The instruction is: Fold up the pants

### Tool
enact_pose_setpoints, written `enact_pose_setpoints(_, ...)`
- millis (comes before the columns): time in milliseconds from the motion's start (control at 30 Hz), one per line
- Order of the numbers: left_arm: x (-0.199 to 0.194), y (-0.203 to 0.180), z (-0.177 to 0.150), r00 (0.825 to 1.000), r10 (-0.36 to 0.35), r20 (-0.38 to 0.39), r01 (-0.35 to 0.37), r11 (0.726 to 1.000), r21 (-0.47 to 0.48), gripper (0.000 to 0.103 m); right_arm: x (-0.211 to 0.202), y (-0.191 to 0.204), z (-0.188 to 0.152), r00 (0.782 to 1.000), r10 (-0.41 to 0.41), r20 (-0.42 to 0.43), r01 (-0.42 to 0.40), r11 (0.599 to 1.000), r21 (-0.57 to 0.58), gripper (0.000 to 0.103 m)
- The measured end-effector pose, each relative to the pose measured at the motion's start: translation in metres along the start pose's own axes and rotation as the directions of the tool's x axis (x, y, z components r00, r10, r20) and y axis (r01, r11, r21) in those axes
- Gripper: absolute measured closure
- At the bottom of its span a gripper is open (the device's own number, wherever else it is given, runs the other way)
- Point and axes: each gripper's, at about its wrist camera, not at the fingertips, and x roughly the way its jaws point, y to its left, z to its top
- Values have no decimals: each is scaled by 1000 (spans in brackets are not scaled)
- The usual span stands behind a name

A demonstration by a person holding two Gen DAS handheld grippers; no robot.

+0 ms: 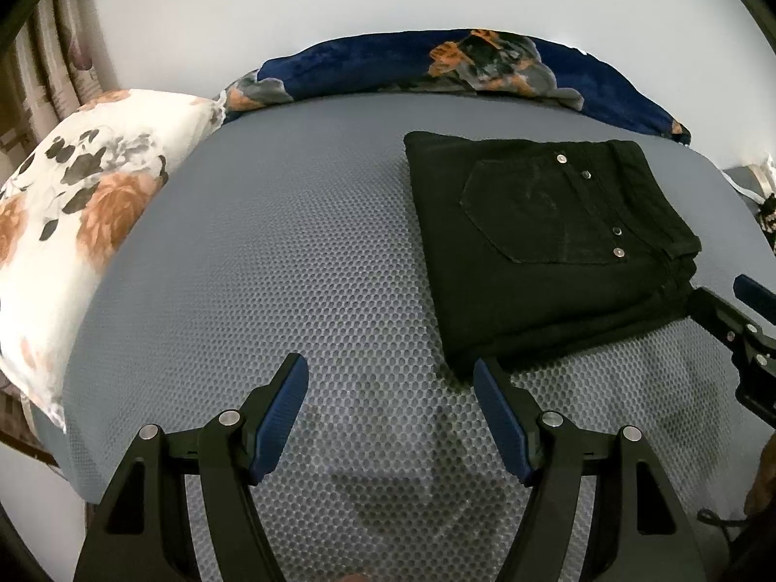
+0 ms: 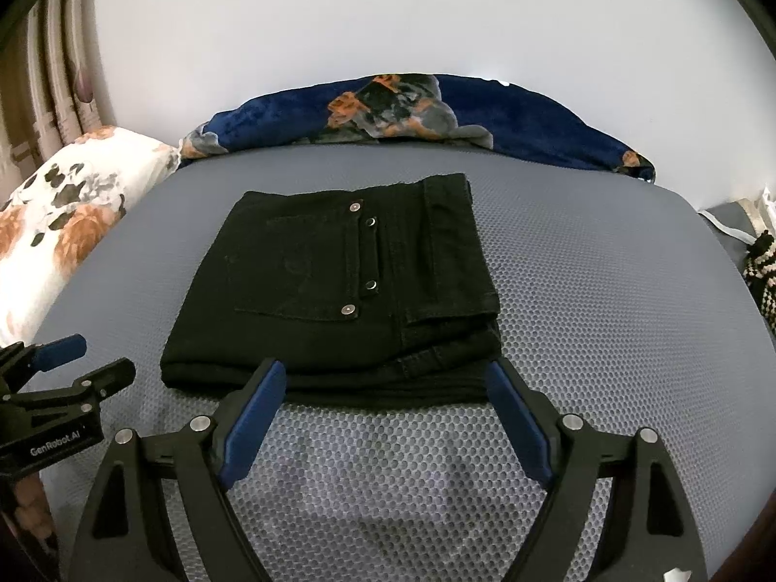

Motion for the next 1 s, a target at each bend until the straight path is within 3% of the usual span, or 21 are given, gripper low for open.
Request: enact_pose_setpoints(1000, -1, -3, -2, 1000, 1, 13, -1, 1000, 4, 32, 5, 4, -5, 1000, 9, -26, -9, 1000, -2, 20)
